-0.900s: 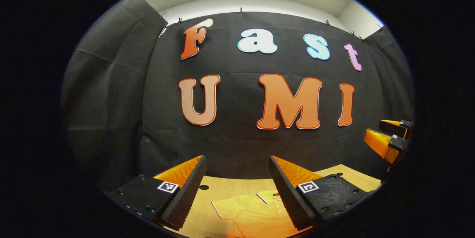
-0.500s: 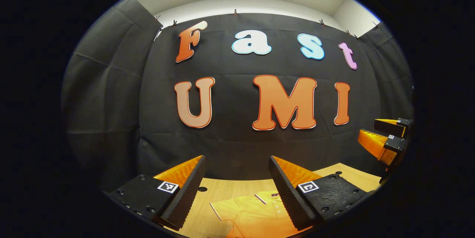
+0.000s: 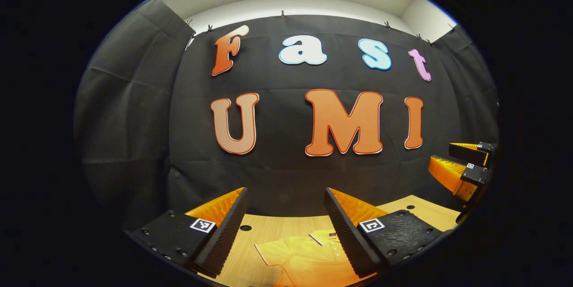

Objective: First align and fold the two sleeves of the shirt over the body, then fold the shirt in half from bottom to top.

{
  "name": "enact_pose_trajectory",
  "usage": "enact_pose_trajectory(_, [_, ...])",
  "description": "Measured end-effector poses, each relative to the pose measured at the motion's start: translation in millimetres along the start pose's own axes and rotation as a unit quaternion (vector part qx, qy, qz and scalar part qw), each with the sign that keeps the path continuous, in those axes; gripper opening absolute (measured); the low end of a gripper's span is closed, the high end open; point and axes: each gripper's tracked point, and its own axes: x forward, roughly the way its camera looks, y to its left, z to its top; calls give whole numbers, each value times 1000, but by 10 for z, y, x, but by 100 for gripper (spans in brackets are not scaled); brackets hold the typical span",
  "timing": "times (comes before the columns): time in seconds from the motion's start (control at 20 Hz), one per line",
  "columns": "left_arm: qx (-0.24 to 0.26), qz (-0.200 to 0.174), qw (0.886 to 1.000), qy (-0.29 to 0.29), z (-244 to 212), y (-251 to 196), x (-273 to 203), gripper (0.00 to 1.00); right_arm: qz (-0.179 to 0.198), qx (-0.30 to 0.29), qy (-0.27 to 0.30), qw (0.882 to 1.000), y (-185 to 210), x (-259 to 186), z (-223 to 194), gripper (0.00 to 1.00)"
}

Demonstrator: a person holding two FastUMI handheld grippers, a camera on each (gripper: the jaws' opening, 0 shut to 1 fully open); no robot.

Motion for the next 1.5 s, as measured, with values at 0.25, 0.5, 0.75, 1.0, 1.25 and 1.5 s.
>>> enact_pose_trajectory(0.25, [16,22,999,45,-254,148,138,100,-13,-7,10,1000,-128,40,-65,98])
enact_pose_trajectory(0.5, [12,39,991,129,-721,311,359,100,-28,-18,19,999,-372,83,-136,98])
enact_pose_trajectory(0.75, [11,60,983,174,-966,381,469,100,-34,-25,47,998,-653,186,-336,98])
enact_pose_trajectory(1.0, [8,73,988,133,-655,325,387,100,-50,-19,124,991,-982,312,-884,98])
enact_pose_trajectory(1.25, [16,70,994,78,-333,120,173,100,-48,12,215,975,-1168,411,-1574,98])
enact_pose_trajectory(1.5, [35,77,994,75,-257,10,97,99,-33,51,321,945,-1182,454,-2311,98])
